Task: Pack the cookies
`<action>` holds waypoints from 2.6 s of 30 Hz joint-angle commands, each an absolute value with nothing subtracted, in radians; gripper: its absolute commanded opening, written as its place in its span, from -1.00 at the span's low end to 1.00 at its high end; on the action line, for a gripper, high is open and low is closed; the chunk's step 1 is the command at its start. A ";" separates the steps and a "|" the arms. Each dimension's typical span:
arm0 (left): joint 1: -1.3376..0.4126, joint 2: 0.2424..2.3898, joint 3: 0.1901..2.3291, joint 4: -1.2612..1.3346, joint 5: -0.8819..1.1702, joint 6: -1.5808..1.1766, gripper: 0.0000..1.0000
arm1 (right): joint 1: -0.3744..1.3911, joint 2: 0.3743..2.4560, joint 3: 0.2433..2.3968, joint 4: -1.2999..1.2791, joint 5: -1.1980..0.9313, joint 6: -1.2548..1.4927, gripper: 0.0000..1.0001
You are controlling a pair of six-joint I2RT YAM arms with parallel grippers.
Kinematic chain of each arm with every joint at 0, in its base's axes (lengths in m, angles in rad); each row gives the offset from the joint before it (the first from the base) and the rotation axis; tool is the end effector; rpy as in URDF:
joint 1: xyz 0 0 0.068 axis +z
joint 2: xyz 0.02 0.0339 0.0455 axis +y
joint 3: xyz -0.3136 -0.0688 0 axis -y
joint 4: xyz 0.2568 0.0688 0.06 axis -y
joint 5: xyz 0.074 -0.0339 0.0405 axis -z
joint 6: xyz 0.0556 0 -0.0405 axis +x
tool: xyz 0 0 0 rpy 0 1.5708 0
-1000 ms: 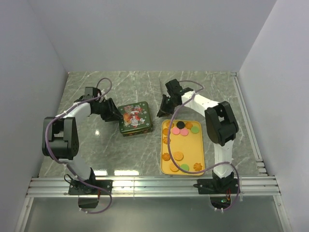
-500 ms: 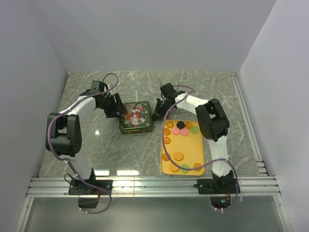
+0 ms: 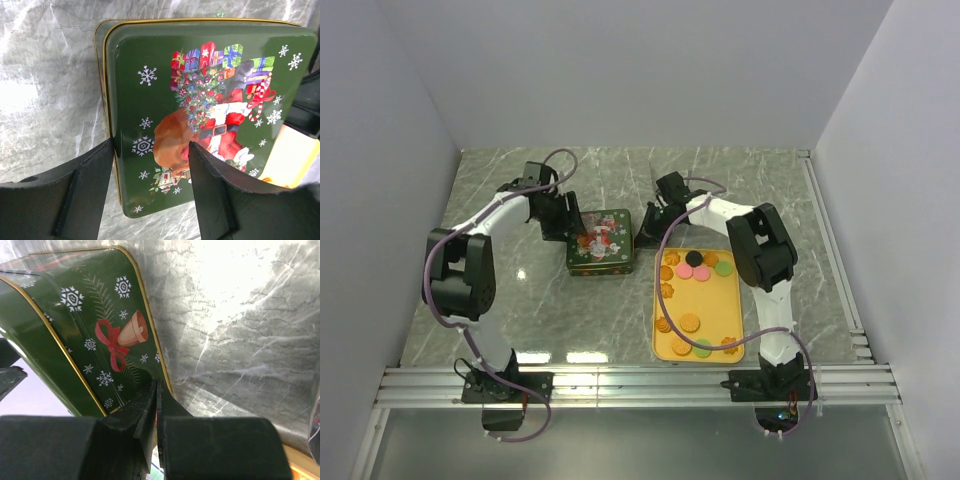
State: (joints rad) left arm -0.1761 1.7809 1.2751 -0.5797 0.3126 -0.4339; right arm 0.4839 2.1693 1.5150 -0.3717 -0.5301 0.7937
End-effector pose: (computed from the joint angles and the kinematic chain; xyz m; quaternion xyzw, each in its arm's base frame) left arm 0.3892 -0.0866 0.2360 -0.0862 0.9557 -0.2154 0.1810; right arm 0.4297 0.2576 0.1596 0.0738 0.9292 0.3574 0.0580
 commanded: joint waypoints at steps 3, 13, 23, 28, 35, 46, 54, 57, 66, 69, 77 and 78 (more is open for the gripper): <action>-0.242 1.825 1.312 -0.601 0.370 -0.479 0.31 | 0.494 2.158 1.513 -0.287 -0.608 0.808 -0.81; -0.273 1.870 1.316 -0.621 0.299 -0.497 0.29 | 0.417 2.076 1.496 -0.432 -0.462 0.707 -0.82; -0.287 1.898 1.362 -0.653 0.265 -0.495 0.29 | 0.385 1.951 1.606 -0.600 -0.250 0.606 -0.70; -0.298 1.901 1.422 -0.687 0.253 -0.499 0.31 | 0.384 1.881 1.635 -0.592 -0.274 0.575 -0.67; -0.313 1.910 1.511 -0.742 0.236 -0.508 0.37 | 0.385 1.835 1.543 -0.381 -0.599 0.623 -0.63; -0.337 1.927 1.571 -0.775 0.219 -0.523 0.38 | 0.399 1.908 1.398 -0.103 -0.922 0.739 -0.69; -0.353 1.934 1.562 -0.773 0.212 -0.534 0.37 | 0.399 1.940 1.284 -0.002 -0.988 0.779 -0.72; -0.354 1.931 1.539 -0.769 0.206 -0.537 0.35 | 0.400 1.950 1.252 0.031 -0.988 0.775 -0.74; -0.354 1.882 1.430 -0.732 0.187 -0.545 0.35 | 0.422 1.959 1.177 0.026 -0.963 0.756 -0.78; -0.354 1.867 1.408 -0.721 0.186 -0.551 0.35 | 0.443 1.956 1.152 0.015 -0.956 0.749 -0.80; -0.354 1.858 1.404 -0.718 0.181 -0.554 0.35 | 0.479 1.965 1.109 0.018 -0.954 0.756 -0.81; -0.353 1.856 1.405 -0.718 0.179 -0.555 0.35 | 0.479 1.962 1.105 0.023 -0.953 0.759 -0.81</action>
State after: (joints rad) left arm -0.3470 1.8866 1.4265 -0.7082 0.2058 -0.5472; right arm 0.4725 1.9537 1.1313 0.0055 -0.9646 0.7666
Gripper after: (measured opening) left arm 0.676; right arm 0.095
